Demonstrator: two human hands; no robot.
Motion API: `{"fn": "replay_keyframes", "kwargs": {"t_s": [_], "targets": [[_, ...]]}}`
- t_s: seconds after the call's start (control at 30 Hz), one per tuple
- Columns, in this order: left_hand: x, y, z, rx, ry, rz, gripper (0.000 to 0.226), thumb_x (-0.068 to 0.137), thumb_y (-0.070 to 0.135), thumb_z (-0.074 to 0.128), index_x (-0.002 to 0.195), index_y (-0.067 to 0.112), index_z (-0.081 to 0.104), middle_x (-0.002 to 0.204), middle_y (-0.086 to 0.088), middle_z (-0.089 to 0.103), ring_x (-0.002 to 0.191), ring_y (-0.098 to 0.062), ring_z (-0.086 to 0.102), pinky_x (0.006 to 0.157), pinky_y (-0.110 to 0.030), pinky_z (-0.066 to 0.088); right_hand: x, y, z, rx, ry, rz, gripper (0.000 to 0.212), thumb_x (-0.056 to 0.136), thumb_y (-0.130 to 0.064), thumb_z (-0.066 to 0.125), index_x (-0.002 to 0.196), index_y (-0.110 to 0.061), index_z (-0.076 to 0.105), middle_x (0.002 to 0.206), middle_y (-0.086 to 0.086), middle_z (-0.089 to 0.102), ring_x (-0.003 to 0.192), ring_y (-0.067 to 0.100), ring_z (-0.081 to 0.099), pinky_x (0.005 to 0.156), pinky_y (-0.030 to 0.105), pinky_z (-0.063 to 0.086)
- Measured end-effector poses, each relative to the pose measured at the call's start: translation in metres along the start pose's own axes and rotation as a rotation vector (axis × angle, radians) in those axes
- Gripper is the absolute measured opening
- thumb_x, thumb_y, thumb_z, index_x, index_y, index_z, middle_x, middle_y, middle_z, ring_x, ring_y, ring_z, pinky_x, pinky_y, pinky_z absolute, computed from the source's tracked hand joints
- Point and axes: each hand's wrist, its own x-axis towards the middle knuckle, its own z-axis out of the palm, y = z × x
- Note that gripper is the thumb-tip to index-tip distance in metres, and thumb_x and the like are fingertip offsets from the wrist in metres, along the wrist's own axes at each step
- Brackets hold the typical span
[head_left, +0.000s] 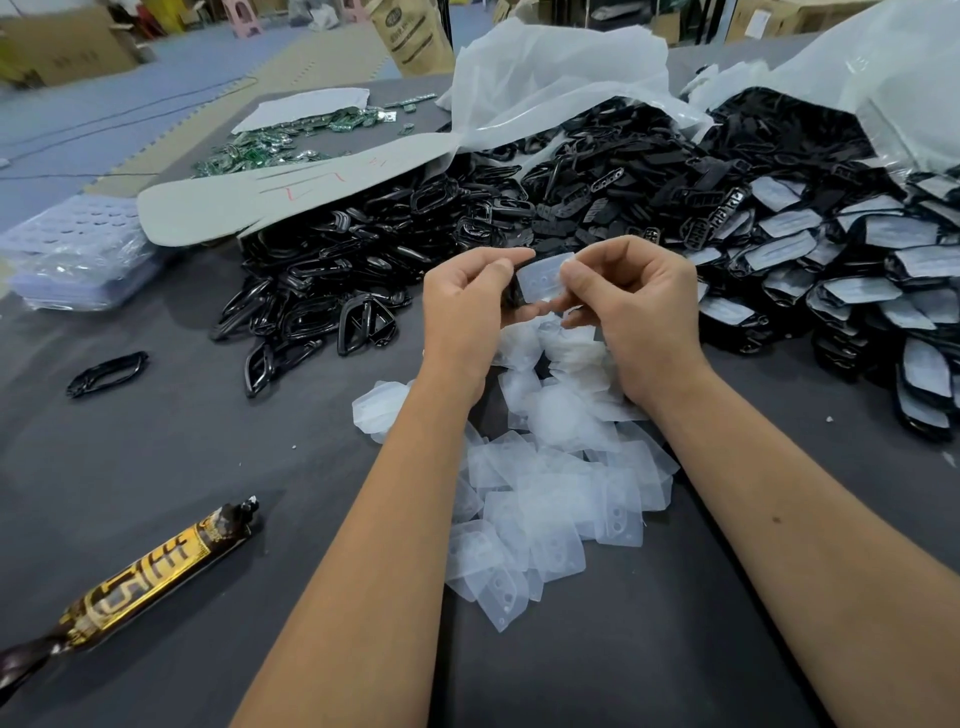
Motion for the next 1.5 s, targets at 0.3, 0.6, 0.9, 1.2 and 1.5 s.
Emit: {"fn": "replay_keyframes", "kwargs": {"t_s": [0.3,0.6,0.9,1.2,1.5], "targets": [[0.0,0.0,0.001,-0.005,-0.046,0.008,0.025,0.095,-0.006,0.056,0.093,0.006,0.078,0.092,-0.016,0.074,0.075,-0.021,0.074,0.069,-0.032,0.062,0.003,0.007,0.001,-0.139,0.065,-0.068,0.013,0.087,-0.006,0.08,0.078,-0.009,0.072,0.076,0.008,0.074,0.062,0.021,0.071,0.053,0.031,0.058],[-0.002,0.0,0.002,0.087,-0.058,0.058,0.018,0.091,-0.008,0.07,0.099,0.007,0.076,0.098,-0.019,0.076,0.07,-0.024,0.076,0.066,-0.023,0.059,0.004,0.01,0.0,-0.154,0.125,-0.022,0.01,0.085,-0.013,0.084,0.08,-0.009,0.077,0.071,0.009,0.074,0.054,0.019,0.067,0.051,0.029,0.055],[-0.001,-0.004,0.001,0.11,-0.066,0.074,0.018,0.094,-0.004,0.068,0.095,0.012,0.077,0.095,-0.016,0.077,0.073,-0.022,0.075,0.065,-0.022,0.058,0.005,0.011,-0.002,-0.226,0.135,0.006,0.016,0.081,-0.019,0.087,0.075,-0.014,0.072,0.067,0.007,0.071,0.052,0.019,0.062,0.05,0.03,0.05],[0.0,-0.004,0.001,0.075,-0.099,0.077,0.019,0.097,-0.004,0.066,0.098,0.012,0.076,0.093,-0.012,0.079,0.065,-0.012,0.072,0.064,-0.018,0.056,0.005,0.007,-0.003,-0.186,0.106,0.077,0.018,0.083,-0.016,0.086,0.084,-0.015,0.067,0.073,0.003,0.07,0.057,0.016,0.061,0.049,0.028,0.05],[-0.003,-0.002,0.001,0.049,-0.164,0.068,0.018,0.094,-0.002,0.07,0.098,0.014,0.077,0.089,-0.007,0.079,0.07,-0.012,0.073,0.065,-0.018,0.056,0.005,-0.002,-0.004,-0.07,0.041,0.154,0.015,0.089,-0.007,0.08,0.082,-0.015,0.068,0.064,-0.005,0.068,0.053,0.01,0.061,0.047,0.022,0.047]]}}
